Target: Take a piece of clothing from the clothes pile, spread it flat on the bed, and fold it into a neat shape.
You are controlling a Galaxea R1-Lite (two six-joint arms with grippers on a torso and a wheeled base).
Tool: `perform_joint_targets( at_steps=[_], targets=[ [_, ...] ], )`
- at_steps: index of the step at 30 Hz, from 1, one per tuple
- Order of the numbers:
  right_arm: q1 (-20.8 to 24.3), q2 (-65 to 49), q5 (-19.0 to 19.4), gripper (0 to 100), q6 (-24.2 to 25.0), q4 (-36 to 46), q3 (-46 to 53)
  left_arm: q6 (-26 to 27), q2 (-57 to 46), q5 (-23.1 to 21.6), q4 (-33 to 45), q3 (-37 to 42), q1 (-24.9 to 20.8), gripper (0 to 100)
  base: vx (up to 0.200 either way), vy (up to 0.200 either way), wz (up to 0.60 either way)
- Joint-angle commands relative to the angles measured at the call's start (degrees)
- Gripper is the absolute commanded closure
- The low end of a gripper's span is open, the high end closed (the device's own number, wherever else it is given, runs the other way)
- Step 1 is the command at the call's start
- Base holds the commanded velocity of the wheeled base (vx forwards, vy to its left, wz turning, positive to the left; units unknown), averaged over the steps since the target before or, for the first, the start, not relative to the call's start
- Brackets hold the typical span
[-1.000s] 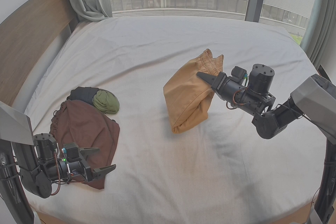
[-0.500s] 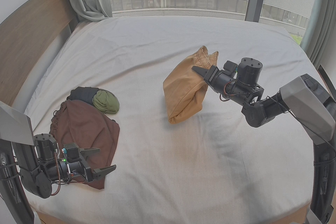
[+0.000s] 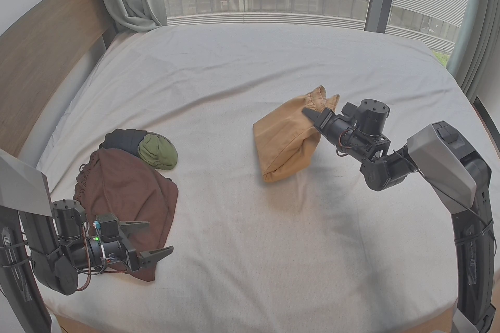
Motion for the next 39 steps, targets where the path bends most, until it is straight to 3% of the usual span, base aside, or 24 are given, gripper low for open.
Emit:
perform_joint_targets(
  at_steps=[1,11,26,27,32,39],
  targets=[
    [-1.98,4.18,-1.07,100,-0.74,-0.49,0.41,0.05,0.16,-0.01,-0.05,0.07,0.06,0,0.000,0.000,0.00],
    [-2.69,6.46,-3.26,100,-1.53,-6.29,9.29,0.05,0.07,-0.01,-0.05,0.16,0.06,0,0.000,0.000,0.00],
    [-3.92,9.45,-4.76,100,-2.94,-11.21,12.54,0.05,0.25,-0.01,-0.05,-0.02,0.06,0,0.000,0.000,0.00],
    [-4.18,9.28,-4.76,0,-3.20,-11.47,12.98,0.05,0.25,-0.01,-0.05,-0.02,0.06,0,0.000,0.000,0.00],
    [-4.97,7.34,-4.76,0,-5.84,-12.71,17.02,0.05,0.25,-0.01,-0.05,-0.10,0.06,0,0.000,0.000,0.00],
    [-4.27,-1.97,-4.23,0,-11.46,-13.58,34.16,-0.04,0.25,-0.01,-0.05,-0.19,-0.30,0,0.000,0.000,0.00]
  ],
)
